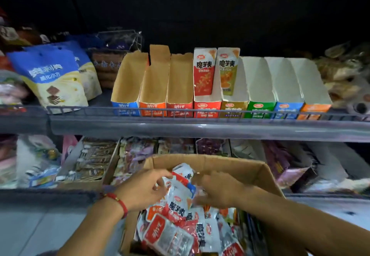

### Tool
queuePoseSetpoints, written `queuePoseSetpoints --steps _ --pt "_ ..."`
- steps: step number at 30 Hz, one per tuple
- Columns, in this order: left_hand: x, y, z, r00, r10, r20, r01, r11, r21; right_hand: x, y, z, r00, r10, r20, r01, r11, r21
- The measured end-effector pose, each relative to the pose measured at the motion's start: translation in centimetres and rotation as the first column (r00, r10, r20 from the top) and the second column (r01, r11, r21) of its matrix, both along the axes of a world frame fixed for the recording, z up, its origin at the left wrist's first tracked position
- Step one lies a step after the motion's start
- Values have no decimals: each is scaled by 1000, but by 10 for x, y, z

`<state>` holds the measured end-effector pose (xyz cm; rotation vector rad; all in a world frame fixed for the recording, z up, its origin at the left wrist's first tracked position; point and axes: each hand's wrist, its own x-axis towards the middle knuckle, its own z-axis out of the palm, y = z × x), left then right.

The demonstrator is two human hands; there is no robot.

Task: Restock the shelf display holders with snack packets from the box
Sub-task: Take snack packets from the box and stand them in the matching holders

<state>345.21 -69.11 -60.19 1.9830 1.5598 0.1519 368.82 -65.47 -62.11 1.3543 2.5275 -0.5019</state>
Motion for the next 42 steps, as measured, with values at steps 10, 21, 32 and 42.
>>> queuePoseSetpoints --steps 10,21,32,42 --pt "14 -26 -23 989 150 -12 -150 988 29 -41 -8 -74 964 -242 -112 249 967 54" --pt "17 -17 -18 923 355 151 -377 912 159 -9 4 -26 808 -405 -429 356 914 -194" --pt "56 -17 -3 730 429 533 -273 897 -348 54 7 42 522 -431 -736 111 890 -442" --pt "76 -23 13 346 611 712 -364 787 -498 58 3 52 441 -454 -774 273 889 -367"
